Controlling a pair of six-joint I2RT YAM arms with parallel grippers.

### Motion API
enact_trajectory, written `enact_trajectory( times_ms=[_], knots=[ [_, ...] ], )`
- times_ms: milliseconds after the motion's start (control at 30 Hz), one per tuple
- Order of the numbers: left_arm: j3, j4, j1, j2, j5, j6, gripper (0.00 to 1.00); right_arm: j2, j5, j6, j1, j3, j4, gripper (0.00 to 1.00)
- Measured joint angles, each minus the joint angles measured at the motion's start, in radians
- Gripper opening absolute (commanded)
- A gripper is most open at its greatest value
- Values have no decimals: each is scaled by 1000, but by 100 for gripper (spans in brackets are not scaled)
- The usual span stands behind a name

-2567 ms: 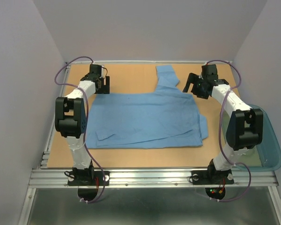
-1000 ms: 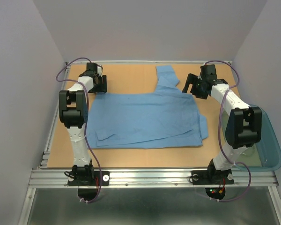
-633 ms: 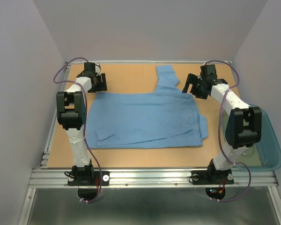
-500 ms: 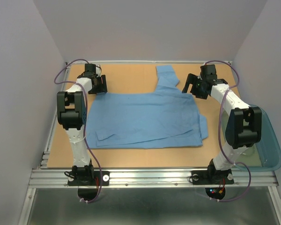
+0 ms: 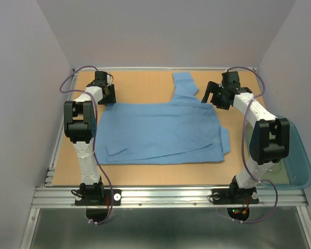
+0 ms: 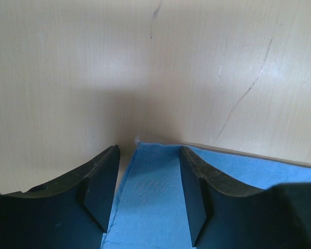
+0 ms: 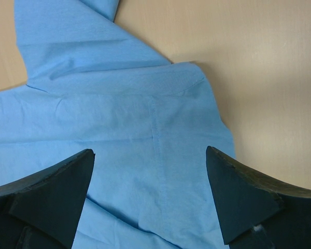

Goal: Fold and stack the long sleeve shirts
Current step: Fold the shirt

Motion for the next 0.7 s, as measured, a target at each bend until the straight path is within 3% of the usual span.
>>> enact_trajectory(
  times_ms=[167,333,400,500,667,700],
  knots=[
    [0,-2,-4,0,-8,4,48,0,1,0,0,0,0,93],
    [0,-2,-8,0,-1,6,32,11,4,0,0,27,1,93],
    [0,-2,-8,0,6,6,30,19,7,-2,0,39,8,93],
    [-3,1,-9,0,14,6,17,43,21,-21,0,61,19,92],
    [-5,5,-14,0,14,12,14,126,27,-87,0,124,27,79],
    [-5,5,-14,0,14,14,8,153,20,-109,0,148,30,77]
  ],
)
